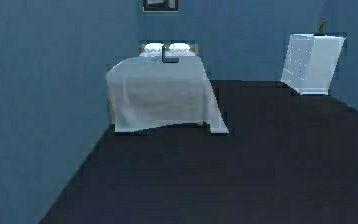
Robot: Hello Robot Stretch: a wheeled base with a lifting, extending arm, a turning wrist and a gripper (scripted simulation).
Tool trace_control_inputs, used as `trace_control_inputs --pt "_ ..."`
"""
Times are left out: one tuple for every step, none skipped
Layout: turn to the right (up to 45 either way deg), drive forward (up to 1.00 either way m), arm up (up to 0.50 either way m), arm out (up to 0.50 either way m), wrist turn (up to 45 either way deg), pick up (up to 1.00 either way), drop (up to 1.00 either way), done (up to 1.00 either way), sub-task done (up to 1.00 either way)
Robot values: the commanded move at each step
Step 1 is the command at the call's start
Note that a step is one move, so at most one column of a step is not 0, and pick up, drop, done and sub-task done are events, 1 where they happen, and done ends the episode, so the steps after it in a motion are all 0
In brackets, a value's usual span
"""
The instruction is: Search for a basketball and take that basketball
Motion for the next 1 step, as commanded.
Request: trace_control_inputs --pt "-45.0 0.0 0.0 0.0 0.0 0.0 0.0 0.0 0.0"
